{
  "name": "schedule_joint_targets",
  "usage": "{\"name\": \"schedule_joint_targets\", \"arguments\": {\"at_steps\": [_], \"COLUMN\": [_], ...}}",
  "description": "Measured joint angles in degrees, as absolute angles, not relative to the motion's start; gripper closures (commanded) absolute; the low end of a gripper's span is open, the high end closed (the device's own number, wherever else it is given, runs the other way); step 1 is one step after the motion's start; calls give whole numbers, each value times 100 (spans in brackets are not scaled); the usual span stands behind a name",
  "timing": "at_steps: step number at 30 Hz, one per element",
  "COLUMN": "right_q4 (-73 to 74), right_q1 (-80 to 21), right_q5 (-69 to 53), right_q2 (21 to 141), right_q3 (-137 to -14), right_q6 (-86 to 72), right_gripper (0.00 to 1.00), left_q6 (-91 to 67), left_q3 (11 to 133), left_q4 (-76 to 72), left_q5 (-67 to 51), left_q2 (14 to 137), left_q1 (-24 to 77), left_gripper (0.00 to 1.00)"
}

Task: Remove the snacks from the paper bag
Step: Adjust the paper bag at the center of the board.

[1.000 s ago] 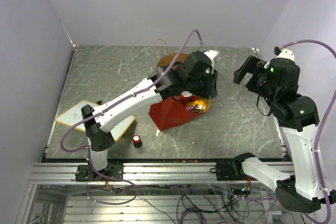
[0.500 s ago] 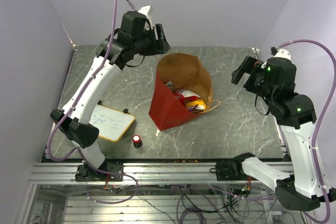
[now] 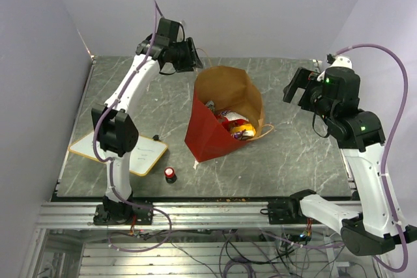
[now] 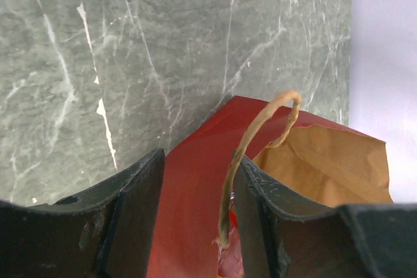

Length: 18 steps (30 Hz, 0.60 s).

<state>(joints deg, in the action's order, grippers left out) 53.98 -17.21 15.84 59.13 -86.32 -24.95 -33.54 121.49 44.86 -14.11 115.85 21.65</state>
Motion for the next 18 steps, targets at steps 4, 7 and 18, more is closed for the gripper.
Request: {"name": "schedule_joint_targets", "arguments": {"at_steps": [4,7,18], "right_q4": [5356,5339,5221], "right_q1": [-1721,-1721,-1721], "right_q5": [1568,1562,1343], "right_q2": [5913,5920,5951], "right_q3": [-8576,-8558,-8558], "right_q6": [-2342,-2211,-1793], "right_gripper": [0,0,0], "left_q6": [-3516,-3590,-3581], "left_q3": [12149,12206,12964], "left_q4": [4327,4200,4025], "left_q5": [-1656,-1780,-2106], "left_q2": [11754,11810,12088], "left_q1": [2185,2185,2182], "left_gripper": [62,70,93]}}
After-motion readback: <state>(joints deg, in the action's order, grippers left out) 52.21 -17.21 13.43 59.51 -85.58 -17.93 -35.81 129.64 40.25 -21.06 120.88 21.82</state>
